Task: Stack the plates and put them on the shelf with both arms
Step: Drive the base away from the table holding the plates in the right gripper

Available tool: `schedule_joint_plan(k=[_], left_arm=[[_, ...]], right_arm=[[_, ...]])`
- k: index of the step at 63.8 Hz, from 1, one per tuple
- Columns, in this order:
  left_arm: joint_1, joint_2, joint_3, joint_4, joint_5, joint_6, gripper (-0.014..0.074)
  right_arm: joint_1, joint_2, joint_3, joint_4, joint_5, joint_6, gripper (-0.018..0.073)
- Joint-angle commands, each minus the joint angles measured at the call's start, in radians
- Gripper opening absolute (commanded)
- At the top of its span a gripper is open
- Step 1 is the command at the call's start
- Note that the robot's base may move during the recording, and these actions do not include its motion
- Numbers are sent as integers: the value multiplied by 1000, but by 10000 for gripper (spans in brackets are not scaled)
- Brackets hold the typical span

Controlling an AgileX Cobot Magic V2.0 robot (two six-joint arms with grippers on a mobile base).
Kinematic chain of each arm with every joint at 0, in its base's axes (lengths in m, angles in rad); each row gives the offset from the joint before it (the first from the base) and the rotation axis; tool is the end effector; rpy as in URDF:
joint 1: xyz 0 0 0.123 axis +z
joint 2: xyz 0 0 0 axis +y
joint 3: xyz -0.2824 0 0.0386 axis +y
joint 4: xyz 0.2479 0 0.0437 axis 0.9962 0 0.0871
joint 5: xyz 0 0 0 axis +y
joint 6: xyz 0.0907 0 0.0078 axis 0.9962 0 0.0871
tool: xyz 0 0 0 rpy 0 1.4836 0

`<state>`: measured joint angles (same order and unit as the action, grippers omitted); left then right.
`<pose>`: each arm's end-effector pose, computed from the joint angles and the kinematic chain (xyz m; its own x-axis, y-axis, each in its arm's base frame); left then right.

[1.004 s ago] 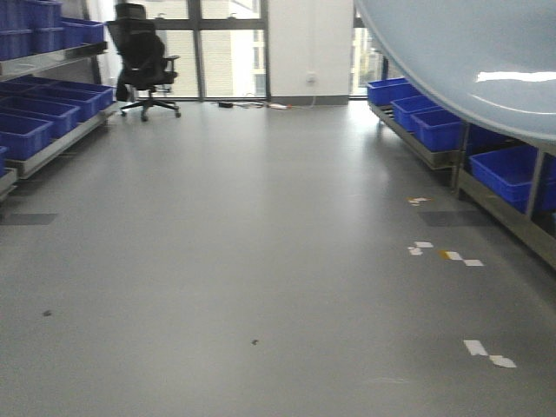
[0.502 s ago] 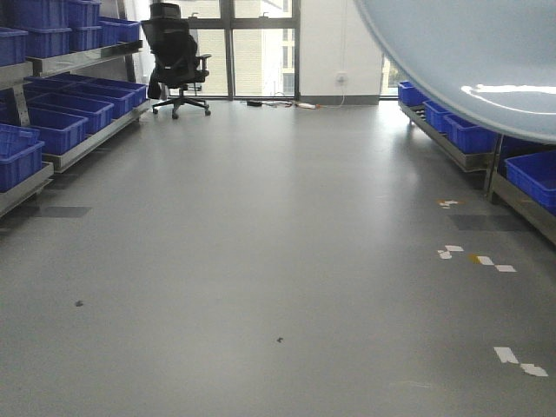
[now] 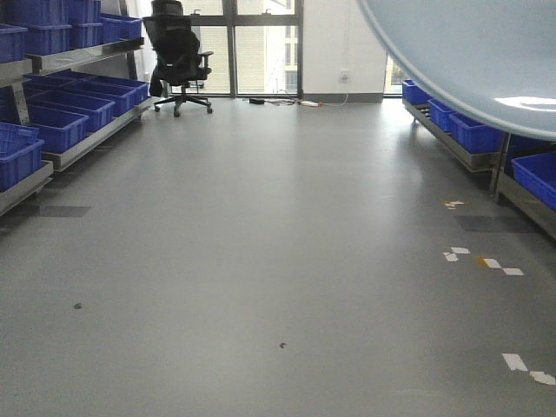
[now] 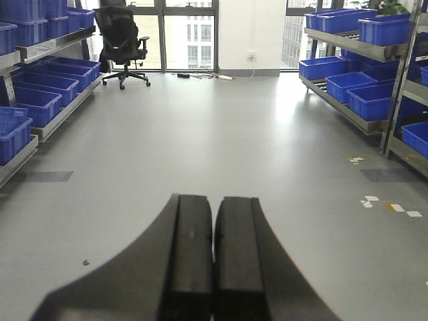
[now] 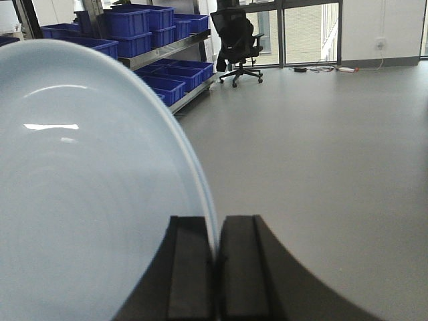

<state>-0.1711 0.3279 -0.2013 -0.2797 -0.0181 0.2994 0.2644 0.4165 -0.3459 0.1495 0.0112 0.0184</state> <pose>0.0863 -0.0145 0.2604 -0.0184 0.0232 -0.9996 0.1657 0.9860 0.0198 0.0953 0.0260 0.2990 -0.0387 0.1626 -0.9859 -0.2601 0.9510 0.1671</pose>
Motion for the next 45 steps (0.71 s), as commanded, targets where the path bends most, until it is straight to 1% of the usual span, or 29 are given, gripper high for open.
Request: schedule_joint_plan(k=[1, 45], left_arm=[[-1, 7, -29, -2, -79, -2, 80], [-1, 7, -29, -2, -79, -2, 80]], right_arm=[[-6, 1, -30, -3, -105, 0, 48], [-6, 1, -30, -3, -105, 0, 48]])
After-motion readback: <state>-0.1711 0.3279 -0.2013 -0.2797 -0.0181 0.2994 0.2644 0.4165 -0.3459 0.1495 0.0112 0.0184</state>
